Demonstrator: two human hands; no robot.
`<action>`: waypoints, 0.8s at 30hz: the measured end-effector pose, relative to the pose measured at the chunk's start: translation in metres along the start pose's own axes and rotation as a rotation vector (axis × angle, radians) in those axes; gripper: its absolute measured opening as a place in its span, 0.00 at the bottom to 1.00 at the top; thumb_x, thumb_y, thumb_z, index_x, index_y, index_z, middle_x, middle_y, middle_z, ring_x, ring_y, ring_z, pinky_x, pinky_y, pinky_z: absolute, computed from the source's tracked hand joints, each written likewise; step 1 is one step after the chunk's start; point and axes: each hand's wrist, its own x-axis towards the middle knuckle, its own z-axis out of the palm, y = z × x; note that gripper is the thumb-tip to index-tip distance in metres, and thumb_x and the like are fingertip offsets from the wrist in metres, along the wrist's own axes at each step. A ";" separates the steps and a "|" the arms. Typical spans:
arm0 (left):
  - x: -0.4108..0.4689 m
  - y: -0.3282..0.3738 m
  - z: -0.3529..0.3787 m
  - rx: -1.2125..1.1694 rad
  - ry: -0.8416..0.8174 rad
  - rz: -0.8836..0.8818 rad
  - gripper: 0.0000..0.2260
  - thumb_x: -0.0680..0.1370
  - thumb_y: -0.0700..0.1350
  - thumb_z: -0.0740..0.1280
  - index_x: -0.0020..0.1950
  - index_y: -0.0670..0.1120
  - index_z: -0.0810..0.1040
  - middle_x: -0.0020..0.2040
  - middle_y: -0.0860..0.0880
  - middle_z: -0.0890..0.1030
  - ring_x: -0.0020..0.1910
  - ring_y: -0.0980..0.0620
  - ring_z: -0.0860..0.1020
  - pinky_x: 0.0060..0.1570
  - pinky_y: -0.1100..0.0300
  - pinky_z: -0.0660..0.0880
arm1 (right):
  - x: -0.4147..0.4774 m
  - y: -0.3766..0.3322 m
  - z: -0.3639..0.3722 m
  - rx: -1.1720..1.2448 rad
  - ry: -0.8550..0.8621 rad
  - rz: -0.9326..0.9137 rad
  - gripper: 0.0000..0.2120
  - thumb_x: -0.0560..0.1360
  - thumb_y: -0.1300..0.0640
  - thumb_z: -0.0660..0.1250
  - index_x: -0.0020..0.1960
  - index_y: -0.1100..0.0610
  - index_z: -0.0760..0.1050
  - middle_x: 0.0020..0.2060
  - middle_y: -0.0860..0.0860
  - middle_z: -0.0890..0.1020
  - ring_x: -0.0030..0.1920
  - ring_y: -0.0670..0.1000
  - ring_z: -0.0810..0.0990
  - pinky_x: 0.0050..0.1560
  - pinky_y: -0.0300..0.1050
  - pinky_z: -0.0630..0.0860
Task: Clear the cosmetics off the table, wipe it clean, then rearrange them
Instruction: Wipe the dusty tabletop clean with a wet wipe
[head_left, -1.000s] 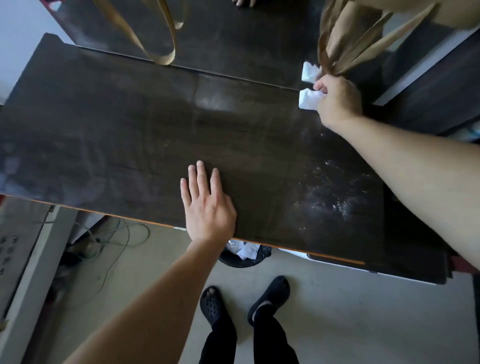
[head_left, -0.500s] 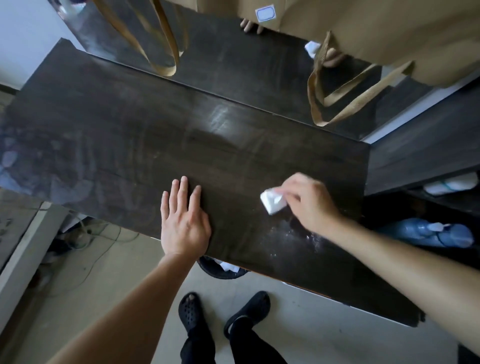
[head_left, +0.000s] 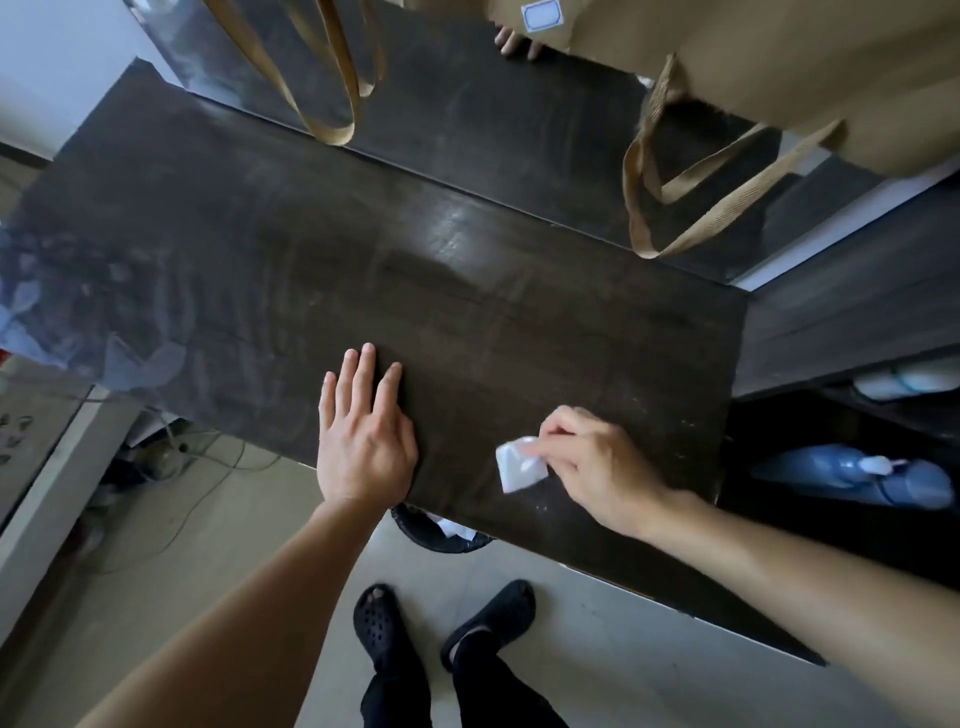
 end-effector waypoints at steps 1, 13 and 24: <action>0.000 0.001 0.000 -0.002 0.002 0.000 0.22 0.75 0.44 0.56 0.68 0.42 0.72 0.73 0.39 0.66 0.75 0.41 0.59 0.74 0.44 0.54 | 0.000 0.003 -0.007 0.033 -0.016 -0.008 0.12 0.72 0.67 0.65 0.50 0.57 0.83 0.41 0.52 0.78 0.41 0.54 0.77 0.41 0.47 0.77; -0.001 0.001 0.000 0.007 0.016 -0.007 0.20 0.76 0.43 0.57 0.68 0.42 0.71 0.73 0.39 0.65 0.74 0.40 0.59 0.74 0.46 0.52 | 0.021 0.028 -0.011 -0.131 0.302 0.251 0.14 0.70 0.69 0.65 0.49 0.54 0.79 0.41 0.56 0.77 0.40 0.60 0.77 0.38 0.47 0.74; -0.002 -0.001 0.000 -0.030 0.036 0.022 0.22 0.75 0.44 0.54 0.67 0.41 0.72 0.73 0.39 0.65 0.74 0.39 0.60 0.73 0.46 0.53 | 0.020 0.003 0.007 -0.092 0.245 0.403 0.18 0.69 0.71 0.65 0.55 0.57 0.80 0.46 0.56 0.77 0.47 0.59 0.77 0.46 0.52 0.77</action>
